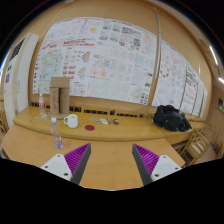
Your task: Pour water
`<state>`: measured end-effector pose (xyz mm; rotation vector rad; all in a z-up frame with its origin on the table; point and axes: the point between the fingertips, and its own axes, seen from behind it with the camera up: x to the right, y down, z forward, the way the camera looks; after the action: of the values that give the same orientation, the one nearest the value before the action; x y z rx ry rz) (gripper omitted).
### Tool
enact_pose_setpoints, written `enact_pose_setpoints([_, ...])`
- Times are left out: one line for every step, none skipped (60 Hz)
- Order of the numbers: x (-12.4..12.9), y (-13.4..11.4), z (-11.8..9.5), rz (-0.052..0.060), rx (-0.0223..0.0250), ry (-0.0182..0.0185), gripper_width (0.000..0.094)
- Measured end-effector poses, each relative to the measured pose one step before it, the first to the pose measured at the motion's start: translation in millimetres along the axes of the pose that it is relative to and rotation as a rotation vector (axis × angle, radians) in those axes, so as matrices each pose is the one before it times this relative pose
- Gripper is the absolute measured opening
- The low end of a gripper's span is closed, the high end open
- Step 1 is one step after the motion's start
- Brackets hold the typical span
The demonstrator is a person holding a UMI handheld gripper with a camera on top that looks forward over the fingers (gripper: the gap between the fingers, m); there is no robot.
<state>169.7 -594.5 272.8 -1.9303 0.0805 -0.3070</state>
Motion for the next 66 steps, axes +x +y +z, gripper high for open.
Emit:
enact_pose_setpoints([-0.81,3.51,1.08,0.0001,-0.00419,-0.00429,0.0853])
enact_pose_setpoints([-1.75,2.72,0.35,0.0004,-0.00643,-0.00401,0.0852])
enact_pose_setpoints([-2.06,3.2,0.78,0.0,-0.00699,-0.0039,0.0852])
enact_pose_setpoints([-2.29,3.52,1.43,0.0001,-0.0071,-0.00386,0.0852])
enact_pose_setpoints([-3.05,3.78,1.94,-0.0002,-0.00698,-0.00397,0.0851])
enact_pose_setpoints([-3.31,4.27,2.11,-0.0003,-0.00611,-0.00424,0.0852])
enact_pose_setpoints([-3.7,4.64,2.23,-0.0004,-0.0056,-0.0039,0.0849])
enact_pose_setpoints([-3.88,4.81,2.59,-0.0006,-0.00517,-0.0037,0.0849])
enact_pose_setpoints([-4.02,5.56,2.27,-0.0011,-0.00458,-0.0035,0.0851])
enact_pose_setpoints([-4.58,5.68,2.69,-0.0014,-0.00434,-0.00329,0.0854])
enact_pose_setpoints([-2.57,5.24,-2.03,-0.0026,-0.00677,-0.0052,0.0852])
enact_pose_setpoints([-6.52,6.83,5.1,-0.0024,-0.00636,-0.00362,0.0854])
enact_pose_setpoints([-6.43,6.65,4.29,-0.003,-0.00727,-0.00434,0.0854])
enact_pose_setpoints([-6.91,6.92,4.21,-0.0033,-0.00674,-0.00602,0.0852])
enact_pose_setpoints([-7.12,6.3,3.93,-0.0041,-0.00616,-0.00726,0.0857])
enact_pose_setpoints([-7.79,6.29,3.97,-0.0051,-0.00595,-0.00766,0.0855])
enact_pose_setpoints([-7.9,6.21,4.31,-0.0054,-0.00614,-0.00805,0.0854])
enact_pose_setpoints([-8.15,5.82,4.3,-0.0053,-0.00676,-0.00734,0.0854])
enact_pose_setpoints([-8.17,5.75,4.32,-0.0047,-0.00705,-0.00705,0.0852])
enact_pose_setpoints([-8.16,5.38,4.64,-0.0036,-0.00652,-0.00633,0.0853])
enact_pose_setpoints([-8.79,4.5,4.93,-0.0017,-0.00463,-0.00621,0.0854])
enact_pose_setpoints([-8.71,3.22,4.89,-0.0005,-0.00341,-0.00656,0.0854])
enact_pose_setpoints([-9.65,2.5,5.14,0.0016,-0.00231,-0.00712,0.0855])
enact_pose_setpoints([-10.15,1.87,5.78,0.0029,-0.00133,-0.00852,0.0856])
enact_pose_setpoints([-10.25,1.28,6.19,0.0041,-0.00076,-0.00968,0.0854])
enact_pose_setpoints([-10.5,0.58,6.48,0.0055,-0.00039,-0.01048,0.0856])
enact_pose_setpoints([-10.5,-0.04,7.01,0.0066,0.00118,-0.01056,0.0855])
enact_pose_setpoints([-10.53,-0.59,7.45,0.0071,0.00201,-0.01035,0.0857])
enact_pose_setpoints([-10.11,-1.32,7.78,0.0071,0.0024,-0.00919,0.0855])
enact_pose_setpoints([-9.77,-1.31,8.31,0.0071,0.00327,-0.0084,0.0855])
enact_pose_setpoints([-9.91,-2.17,8.37,0.0062,0.00396,-0.0083,0.0853])
enact_pose_setpoints([-9.9,-2.19,8.57,0.0045,0.00473,-0.00941,0.0853])
enact_pose_setpoints([-10.19,-3.32,6.68,0.0032,0.00285,-0.01007,0.0854])
enact_pose_setpoints([-8.64,-2.1,11.53,0.0003,0.00688,-0.00957,0.0854])
enact_pose_setpoints([-8.11,-2.5,9.53,-0.0001,0.00442,-0.00783,0.085])
enact_pose_setpoints([-7.61,-2.58,10.27,-0.0001,0.0059,-0.00612,0.0851])
enact_pose_setpoints([-7.17,-2.85,10.68,0.0006,0.00648,-0.00523,0.0852])
enact_pose_setpoints([-7.04,-2.44,10.54,0.0014,0.00569,-0.0052,0.0852])
enact_pose_setpoints([-7.22,-2.66,10.26,0.0021,0.00484,-0.00696,0.0852])
enact_pose_setpoints([-7.13,-2.99,10.48,0.003,0.00475,-0.00849,0.0852])
enact_pose_setpoints([-6.5,-3.17,10.51,0.0032,0.00553,-0.0083,0.0852])
enact_pose_setpoints([-5.74,-3.16,10.45,0.0035,0.00505,-0.00663,0.0853])
enact_pose_setpoints([-4.92,-3.11,10.43,0.0035,0.00388,-0.00414,0.0849])
enact_pose_setpoints([-4.44,-3.52,7.91,0.0049,0.00146,-0.00199,0.0852])
enact_pose_setpoints([-3.43,-3.26,9.96,0.0045,0.00476,-0.00146,0.0852])
enact_pose_setpoints([-3.26,-3.72,9.85,0.0045,0.00561,-0.00049,0.0851])
enact_pose_setpoints([-2.27,-3.21,9.4,0.0044,0.00594,0.00093,0.0852])
enact_pose_setpoints([-1.58,-3.34,9.1,0.0041,0.00551,0.0028,0.0854])
enact_pose_setpoints([-0.95,-3.29,8.66,0.0042,0.00581,0.00389,0.0853])
enact_pose_setpoints([-0.5,-2.54,10.7,0.0039,0.00771,0.00363,0.0848])
enact_pose_setpoints([-1.26,-3.24,6.64,0.0047,0.00316,0.00302,0.0851])
enact_pose_setpoints([-0.11,-2.12,10.5,0.0022,0.00649,0.00221,0.0851])
enact_pose_setpoints([-0.53,-1.7,7.77,0.0023,0.0034,0.00231,0.0848])
enact_pose_setpoints([-0.63,-1.78,7.33,0.0018,0.00269,0.00238,0.0848])
enact_pose_setpoints([-0.49,-1.77,6.68,0.0014,0.00307,0.00224,0.0841])
enact_pose_setpoints([-0.54,-1.44,6.73,0.0014,0.00428,0.00242,0.0832])
enact_pose_setpoints([0.01,-1.52,6.45,0.0009,0.00477,0.00376,0.0825])
enact_pose_setpoints([-0.76,-1.02,4.93,0.0014,0.0031,0.00309,0.0828])
enact_pose_setpoints([-0.57,-0.01,5.19,-0.0001,0.00104,-0.00004,0.0804])
enact_pose_setpoints([-0.93,0.13,4.48,-0.0008,-0.00061,-0.00254,0.0745])
enact_pose_setpoints([-1.03,0.08,3.87,-0.0006,-0.00047,-0.00304,0.0686])
enact_pose_setpoints([0.84,-0.09,2.55,0.0006,0.00033,0.00516,0.0627])
enact_pose_setpoints([3.25,-3.47,2.56,-0.0048,0.01501,0.01246,0.0568])
enact_pose_setpoints([2.51,-1.92,1.71,-0.0063,0.00999,0.00922,0.0509])
enact_pose_setpoints([2.31,0.8,2.16,-0.0036,0.00262,0.00491,0.0504])
enact_pose_setpoints([-0.98,-1.52,1.21,0.0008,0.00585,0.00119,0.0507])
